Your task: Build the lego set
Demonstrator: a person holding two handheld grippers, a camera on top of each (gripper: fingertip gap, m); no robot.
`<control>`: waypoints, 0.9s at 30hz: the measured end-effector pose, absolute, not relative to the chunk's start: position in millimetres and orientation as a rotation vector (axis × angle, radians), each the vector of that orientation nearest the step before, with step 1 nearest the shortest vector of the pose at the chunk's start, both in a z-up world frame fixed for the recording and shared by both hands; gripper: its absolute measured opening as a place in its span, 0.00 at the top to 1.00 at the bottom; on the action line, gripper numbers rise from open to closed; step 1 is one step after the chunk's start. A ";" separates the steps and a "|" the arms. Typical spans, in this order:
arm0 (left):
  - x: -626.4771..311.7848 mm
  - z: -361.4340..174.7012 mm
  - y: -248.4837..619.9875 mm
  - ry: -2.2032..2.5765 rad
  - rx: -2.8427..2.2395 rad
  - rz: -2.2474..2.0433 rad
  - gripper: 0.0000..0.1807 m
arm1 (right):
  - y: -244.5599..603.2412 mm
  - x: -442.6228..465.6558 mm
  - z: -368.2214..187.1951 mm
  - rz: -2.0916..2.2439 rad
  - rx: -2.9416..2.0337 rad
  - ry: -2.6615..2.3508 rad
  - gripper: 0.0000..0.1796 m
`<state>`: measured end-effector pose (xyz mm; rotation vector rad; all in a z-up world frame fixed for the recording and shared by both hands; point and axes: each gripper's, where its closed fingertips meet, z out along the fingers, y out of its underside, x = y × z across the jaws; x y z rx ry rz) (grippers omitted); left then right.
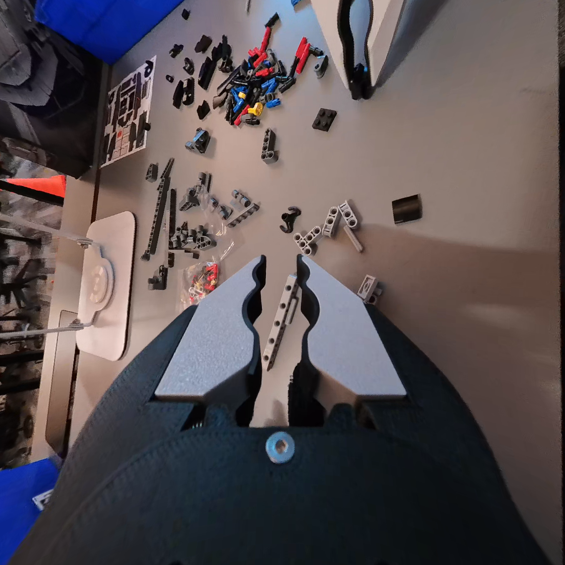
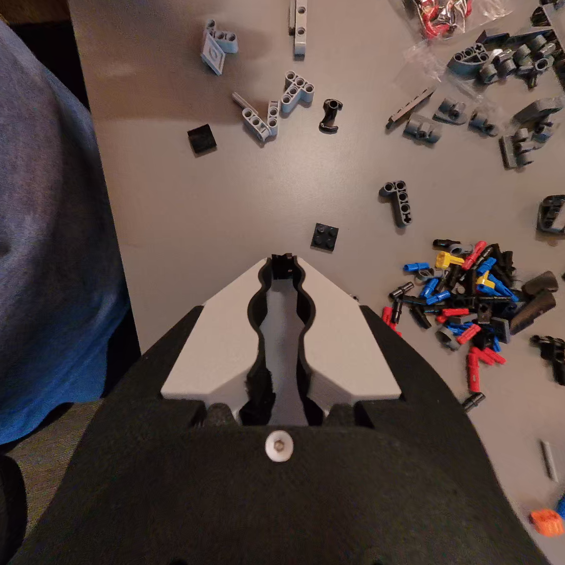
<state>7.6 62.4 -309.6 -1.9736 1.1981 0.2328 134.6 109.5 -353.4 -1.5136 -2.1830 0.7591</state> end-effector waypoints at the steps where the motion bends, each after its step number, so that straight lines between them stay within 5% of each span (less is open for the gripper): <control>1: 7.9 -311.4 63.6 1.204 -1.973 0.242 0.90 | 107.8 133.8 -351.8 0.795 -1.519 -2.182 0.94; 10: 21.9 -327.7 95.2 1.229 -2.010 0.176 0.89 | 115.8 126.7 -345.9 0.865 -1.573 -2.134 0.82; 27: 32.4 -360.6 115.2 1.252 -2.148 0.013 0.98 | 224.1 154.4 -339.2 0.531 -1.704 -1.879 0.93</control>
